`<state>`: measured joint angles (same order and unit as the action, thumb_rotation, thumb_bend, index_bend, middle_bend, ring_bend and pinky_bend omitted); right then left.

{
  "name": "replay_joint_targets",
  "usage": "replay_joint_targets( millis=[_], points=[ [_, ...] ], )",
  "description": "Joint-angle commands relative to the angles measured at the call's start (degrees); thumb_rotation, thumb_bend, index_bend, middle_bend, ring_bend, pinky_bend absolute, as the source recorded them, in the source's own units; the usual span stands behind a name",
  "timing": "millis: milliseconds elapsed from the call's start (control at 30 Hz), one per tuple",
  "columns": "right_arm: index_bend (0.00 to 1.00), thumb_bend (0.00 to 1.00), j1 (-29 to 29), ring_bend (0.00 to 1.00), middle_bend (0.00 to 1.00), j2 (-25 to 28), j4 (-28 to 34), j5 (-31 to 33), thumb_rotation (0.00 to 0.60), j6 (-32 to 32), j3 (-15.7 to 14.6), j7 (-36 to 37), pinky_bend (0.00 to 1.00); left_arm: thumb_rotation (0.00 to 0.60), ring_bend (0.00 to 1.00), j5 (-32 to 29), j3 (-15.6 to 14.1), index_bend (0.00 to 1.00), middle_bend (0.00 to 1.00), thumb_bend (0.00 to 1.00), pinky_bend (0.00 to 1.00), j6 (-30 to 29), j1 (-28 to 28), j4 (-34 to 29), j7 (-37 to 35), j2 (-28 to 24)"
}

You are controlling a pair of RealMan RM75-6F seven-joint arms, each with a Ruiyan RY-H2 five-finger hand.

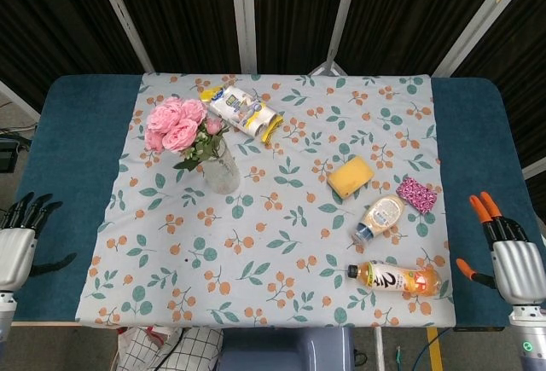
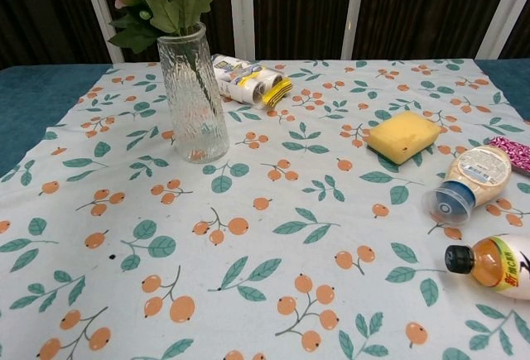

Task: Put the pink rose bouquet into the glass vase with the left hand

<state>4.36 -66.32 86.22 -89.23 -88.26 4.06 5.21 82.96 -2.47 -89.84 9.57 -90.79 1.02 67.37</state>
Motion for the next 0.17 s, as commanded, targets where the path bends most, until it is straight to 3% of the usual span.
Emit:
replay_joint_targets(
  millis=[33, 167],
  points=[
    [0.06, 0.22, -0.3, 0.2, 0.01, 0.5, 0.6, -0.5, 0.6, -0.6, -0.1, 0.1, 0.21, 0.6, 0.0, 4.3, 0.2, 0.2, 0.1, 0.18, 0.1, -2.2, -1.0, 2.9, -6.3, 1.5],
    [0.06, 0.22, -0.4, 0.2, 0.01, 1.1, 1.3, -0.9, 0.6, -0.9, -0.3, -0.4, 0.21, 0.6, 0.0, 5.8, 0.1, 0.2, 0.1, 0.18, 0.1, -2.8, -1.7, 4.1, -7.2, 1.2]
  ],
)
